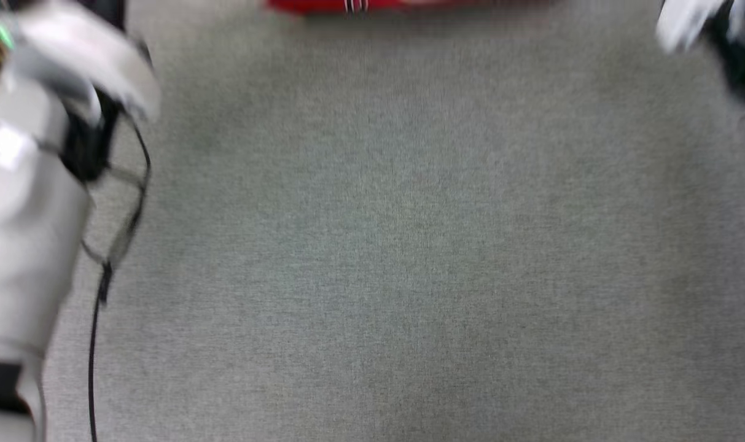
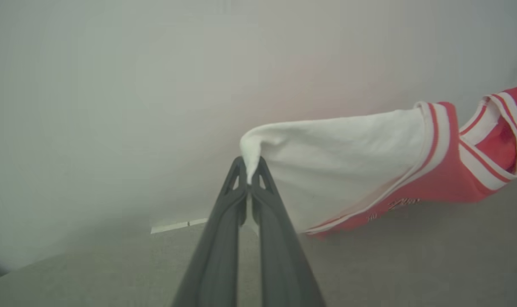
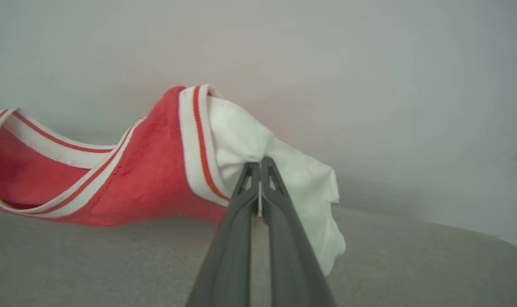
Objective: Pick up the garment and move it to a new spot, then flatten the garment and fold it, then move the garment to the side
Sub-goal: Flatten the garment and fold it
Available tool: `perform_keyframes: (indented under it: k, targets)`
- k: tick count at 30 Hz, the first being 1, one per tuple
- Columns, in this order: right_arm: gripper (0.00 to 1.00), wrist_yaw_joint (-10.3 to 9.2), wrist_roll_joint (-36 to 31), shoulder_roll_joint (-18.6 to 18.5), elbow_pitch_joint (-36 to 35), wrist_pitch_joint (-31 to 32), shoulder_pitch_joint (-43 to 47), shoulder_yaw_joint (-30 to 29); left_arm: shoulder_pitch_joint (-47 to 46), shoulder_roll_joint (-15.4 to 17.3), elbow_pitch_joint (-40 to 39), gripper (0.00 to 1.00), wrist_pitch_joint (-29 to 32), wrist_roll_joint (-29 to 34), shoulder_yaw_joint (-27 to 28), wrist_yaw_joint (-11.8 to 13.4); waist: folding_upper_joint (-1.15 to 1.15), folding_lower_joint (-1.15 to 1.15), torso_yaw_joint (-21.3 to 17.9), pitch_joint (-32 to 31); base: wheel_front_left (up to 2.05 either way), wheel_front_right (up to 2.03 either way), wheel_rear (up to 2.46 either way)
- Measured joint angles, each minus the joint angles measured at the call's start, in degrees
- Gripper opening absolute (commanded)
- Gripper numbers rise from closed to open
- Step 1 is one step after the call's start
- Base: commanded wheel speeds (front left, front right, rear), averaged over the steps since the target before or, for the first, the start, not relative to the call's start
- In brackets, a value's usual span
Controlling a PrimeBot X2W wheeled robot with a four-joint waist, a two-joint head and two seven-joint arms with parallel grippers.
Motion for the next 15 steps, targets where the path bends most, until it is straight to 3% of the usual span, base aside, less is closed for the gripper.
perform_keyframes:
  k: [10, 15]
  targets:
    - [0.00, -0.01, 13.7, -5.3, -10.1, 4.0, 24.0, 6.9, 25.4, 1.4, -5.5, 0.00, 0.7, -3.8, -1.2, 0.2, 0.00, -0.02, -0.1, -9.2, 0.00, 0.00, 0.00]
    - [0.00, 0.00, 19.4, -10.4, -17.2, 6.5, 36.7, 8.0, 39.9, 4.7, -12.7, 0.00, 4.4, -7.0, -2.1, 2.2, 0.00, -0.03, -0.2, -14.1, 0.00, 0.00, 0.00]
